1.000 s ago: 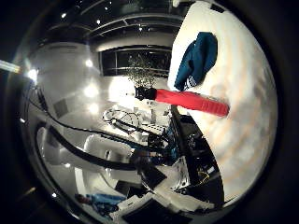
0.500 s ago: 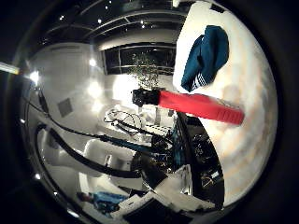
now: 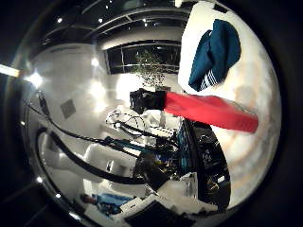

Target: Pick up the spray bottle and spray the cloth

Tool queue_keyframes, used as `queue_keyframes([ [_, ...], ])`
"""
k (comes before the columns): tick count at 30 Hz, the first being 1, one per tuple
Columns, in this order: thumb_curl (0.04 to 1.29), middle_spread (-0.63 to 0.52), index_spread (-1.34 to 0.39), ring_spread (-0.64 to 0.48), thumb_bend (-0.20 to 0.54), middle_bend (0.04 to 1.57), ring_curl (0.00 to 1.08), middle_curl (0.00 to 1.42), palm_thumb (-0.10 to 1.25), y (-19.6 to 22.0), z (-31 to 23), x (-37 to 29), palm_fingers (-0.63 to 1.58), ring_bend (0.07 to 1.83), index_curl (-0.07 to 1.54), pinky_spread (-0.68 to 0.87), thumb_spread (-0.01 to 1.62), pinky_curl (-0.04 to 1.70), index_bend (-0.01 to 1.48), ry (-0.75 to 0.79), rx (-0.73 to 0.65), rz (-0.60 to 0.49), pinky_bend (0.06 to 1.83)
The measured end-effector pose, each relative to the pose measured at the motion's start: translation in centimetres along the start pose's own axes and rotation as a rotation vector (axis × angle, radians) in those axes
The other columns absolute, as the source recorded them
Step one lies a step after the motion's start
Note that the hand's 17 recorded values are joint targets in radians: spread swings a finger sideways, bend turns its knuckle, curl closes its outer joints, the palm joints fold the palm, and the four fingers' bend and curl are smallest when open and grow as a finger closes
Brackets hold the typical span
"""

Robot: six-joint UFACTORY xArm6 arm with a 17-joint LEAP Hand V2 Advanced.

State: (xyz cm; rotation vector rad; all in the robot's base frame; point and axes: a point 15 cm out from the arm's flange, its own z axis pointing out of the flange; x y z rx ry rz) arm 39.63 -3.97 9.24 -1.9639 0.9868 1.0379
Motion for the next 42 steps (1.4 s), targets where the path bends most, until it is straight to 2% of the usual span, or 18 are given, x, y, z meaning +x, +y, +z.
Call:
queue_keyframes([
  [16,0.29,0.1,-0.3,0.19,-0.032,0.19,0.28,0.31,0.42,-0.4,4.0,-1.9,-0.01,0.26,0.24,0.36,0.89,0.33,0.15,-0.017,-0.03,-0.004,0.38],
  [42,0.29,0.09,-0.29,0.19,-0.032,0.2,0.27,0.32,0.42,-0.8,6.8,-2.4,0.0,0.27,0.24,0.36,0.89,0.32,0.15,-0.015,-0.084,-0.017,0.39],
])
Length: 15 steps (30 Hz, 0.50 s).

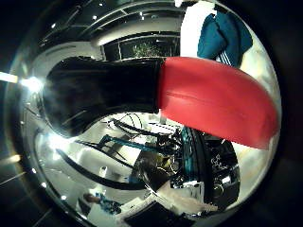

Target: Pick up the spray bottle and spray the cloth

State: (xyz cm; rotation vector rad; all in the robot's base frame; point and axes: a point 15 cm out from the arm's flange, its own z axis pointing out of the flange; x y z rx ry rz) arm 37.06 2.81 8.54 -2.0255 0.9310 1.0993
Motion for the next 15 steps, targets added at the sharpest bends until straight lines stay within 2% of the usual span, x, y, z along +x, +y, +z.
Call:
queue_keyframes([
  [15,0.3,0.08,-0.28,0.17,-0.032,0.2,0.27,0.33,0.41,-0.6,2.7,-0.6,0.01,0.29,0.24,0.36,0.89,0.32,0.15,-0.014,-0.018,-0.001,0.4],
])
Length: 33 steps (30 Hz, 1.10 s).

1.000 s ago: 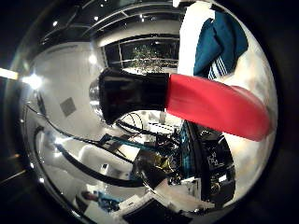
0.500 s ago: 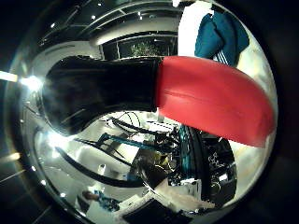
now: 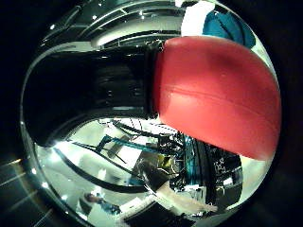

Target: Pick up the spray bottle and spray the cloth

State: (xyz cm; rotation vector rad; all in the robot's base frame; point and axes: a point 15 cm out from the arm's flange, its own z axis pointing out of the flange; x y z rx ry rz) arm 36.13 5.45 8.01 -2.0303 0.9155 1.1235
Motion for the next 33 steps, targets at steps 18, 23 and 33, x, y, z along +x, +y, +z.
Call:
queue_keyframes([
  [18,0.32,-0.16,-0.34,-0.24,-0.014,1.06,0.66,0.77,0.73,-5.0,0.8,-1.4,1.18,1.18,0.62,-0.25,0.98,0.75,0.84,-0.049,0.315,-0.013,1.07],
  [23,0.34,-0.11,-0.25,-0.22,-0.012,1.26,0.73,0.79,0.84,-5.5,0.3,-1.6,1.17,1.31,0.74,-0.22,0.99,0.97,1.11,-0.069,0.388,-0.001,1.16],
  [33,0.51,-0.1,-0.18,-0.19,-0.006,1.36,0.75,0.73,1.1,-5.9,-0.3,-2.9,1.15,1.39,0.73,-0.18,0.96,1.3,1.21,-0.072,0.428,-0.007,1.1],
])
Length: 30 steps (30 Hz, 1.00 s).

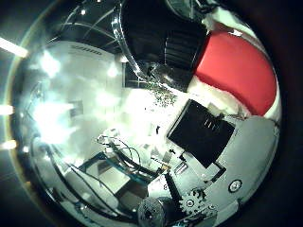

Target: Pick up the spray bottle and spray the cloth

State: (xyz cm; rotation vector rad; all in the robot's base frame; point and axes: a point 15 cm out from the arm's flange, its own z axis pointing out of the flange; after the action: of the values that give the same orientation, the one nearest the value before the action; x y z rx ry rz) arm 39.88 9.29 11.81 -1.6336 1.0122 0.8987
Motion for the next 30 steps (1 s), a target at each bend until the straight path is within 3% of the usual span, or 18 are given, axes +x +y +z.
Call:
queue_keyframes([
  [19,0.71,-0.1,-0.17,-0.18,-0.009,1.4,0.73,0.66,1.13,-2.8,-2.1,-5.5,1.16,1.41,0.7,-0.14,0.94,1.54,1.23,0.066,0.0,-0.125,1.01],
  [30,0.77,-0.1,-0.17,-0.18,-0.012,1.4,0.73,0.65,1.12,-4.4,-3.9,-9.1,1.16,1.41,0.7,-0.12,0.92,1.58,1.23,0.16,-0.041,-0.11,0.99],
])
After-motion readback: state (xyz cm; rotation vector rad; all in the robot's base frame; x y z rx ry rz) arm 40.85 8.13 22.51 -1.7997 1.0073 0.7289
